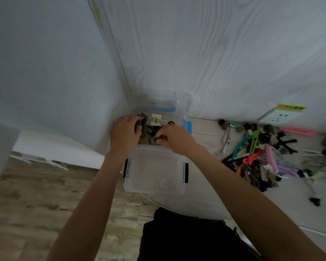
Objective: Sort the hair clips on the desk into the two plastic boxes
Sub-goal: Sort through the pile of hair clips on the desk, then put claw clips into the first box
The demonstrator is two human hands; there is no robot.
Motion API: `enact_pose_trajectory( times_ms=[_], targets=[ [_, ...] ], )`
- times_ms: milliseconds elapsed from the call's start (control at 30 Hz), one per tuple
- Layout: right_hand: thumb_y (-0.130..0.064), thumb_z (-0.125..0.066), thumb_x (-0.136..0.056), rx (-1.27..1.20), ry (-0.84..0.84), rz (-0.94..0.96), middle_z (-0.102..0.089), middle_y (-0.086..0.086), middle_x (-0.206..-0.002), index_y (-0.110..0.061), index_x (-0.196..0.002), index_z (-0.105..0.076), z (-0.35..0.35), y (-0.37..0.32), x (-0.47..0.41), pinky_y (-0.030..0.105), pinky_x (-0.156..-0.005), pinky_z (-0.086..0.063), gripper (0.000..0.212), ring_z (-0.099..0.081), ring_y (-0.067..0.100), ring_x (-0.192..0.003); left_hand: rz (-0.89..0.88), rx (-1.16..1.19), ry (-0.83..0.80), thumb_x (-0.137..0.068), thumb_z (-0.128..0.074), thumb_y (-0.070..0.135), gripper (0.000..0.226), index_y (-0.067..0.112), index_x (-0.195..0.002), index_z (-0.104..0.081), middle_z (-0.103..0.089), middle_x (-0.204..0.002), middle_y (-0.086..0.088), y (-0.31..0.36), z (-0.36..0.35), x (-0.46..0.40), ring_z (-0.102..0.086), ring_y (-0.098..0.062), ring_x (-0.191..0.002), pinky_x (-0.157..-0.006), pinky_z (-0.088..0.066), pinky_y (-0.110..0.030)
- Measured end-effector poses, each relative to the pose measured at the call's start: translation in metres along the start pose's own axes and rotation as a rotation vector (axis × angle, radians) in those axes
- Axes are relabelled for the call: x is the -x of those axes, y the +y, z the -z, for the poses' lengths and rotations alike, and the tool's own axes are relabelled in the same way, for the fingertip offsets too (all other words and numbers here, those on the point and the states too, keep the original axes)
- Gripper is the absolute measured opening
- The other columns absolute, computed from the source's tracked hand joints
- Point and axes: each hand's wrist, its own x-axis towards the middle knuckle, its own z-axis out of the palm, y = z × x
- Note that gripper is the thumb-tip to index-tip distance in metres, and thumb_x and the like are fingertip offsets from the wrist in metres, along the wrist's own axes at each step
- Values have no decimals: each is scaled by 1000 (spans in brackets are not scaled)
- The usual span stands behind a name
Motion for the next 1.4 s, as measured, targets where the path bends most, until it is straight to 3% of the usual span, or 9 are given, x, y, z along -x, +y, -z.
enact_pose_trajectory(
  times_ms=[167, 333, 467, 567, 667, 767, 933, 1133, 1400],
  targets=[
    [-12, -56, -88, 75, 30, 6, -65, 5, -111, -18, -107, -69, 6, 1, -10, 28, -86, -45, 24, -58, 21, -103, -73, 18, -44, -81, -64, 7, 37, 12, -117, -62, -62, -114, -13, -4, -5, -2, -59, -34, -101, -87, -46, -41],
    [-5, -49, -91, 198, 275, -36, -63, 8, -108, -16, -107, -69, 12, 1, -11, 24, -76, -42, 28, -57, 22, -100, -122, 9, -69, -78, -66, 3, 37, 10, -114, -65, -64, -111, -14, 3, -10, -2, -60, -36, -96, -88, -47, -42],
    [-9, -58, -87, -319, 488, -130, -71, 9, -96, -10, -99, -71, 23, 1, -1, 25, -77, -48, 18, -63, 18, -84, -136, 8, -94, -80, -64, 8, 32, 12, -112, -66, -64, -111, -12, 13, -9, -7, -59, -34, -100, -90, -45, -41],
    [-6, -62, -84, -486, 306, -131, -72, 7, -94, -9, -94, -73, 24, 4, 5, 20, -84, -47, 15, -63, 12, -82, -66, 11, -49, -82, -62, 7, 35, 13, -118, -61, -62, -115, -12, 7, -5, -7, -57, -32, -103, -91, -42, -40],
    [-5, -61, -85, -314, 112, -33, -72, 12, -95, -7, -94, -73, 12, 1, -2, 26, -85, -47, 15, -62, 17, -83, -96, -3, -18, -80, -61, 2, 37, 11, -115, -62, -63, -112, -12, 5, -4, -5, -57, -34, -99, -86, -42, -39],
    [-13, -56, -88, -49, 64, 13, -71, 12, -98, -9, -99, -70, 3, -6, -17, 35, -87, -47, 18, -63, 25, -90, -114, -22, -33, -77, -62, 0, 38, 13, -113, -63, -63, -110, -13, 6, -8, -5, -57, -35, -98, -85, -42, -40],
    [-17, -49, -92, 171, 137, 8, -67, 15, -96, -7, -100, -60, 5, -13, -23, 30, -68, -38, 17, -62, 29, -88, -130, 21, -50, -74, -67, 4, 38, 12, -112, -65, -62, -110, -15, 3, -13, -3, -56, -37, -100, -88, -44, -44],
    [-51, -63, -78, 228, 263, -87, -60, 15, -101, -8, -100, -61, -13, -4, -20, 37, -80, -38, 48, -53, 31, -97, -91, 89, 21, -80, -64, 11, 33, 11, -113, -64, -61, -115, -11, 10, -13, 12, -53, -33, -108, -93, -43, -42],
    [-25, -61, -85, -125, 445, -67, -60, 1, -113, -21, -108, -61, 2, 36, 57, 34, -92, -34, 23, -50, 22, -108, -167, 238, 108, -90, -52, 20, 28, 13, -116, -59, -61, -114, -7, 33, -5, 28, -54, -24, -108, -90, -47, -34]
  ],
)
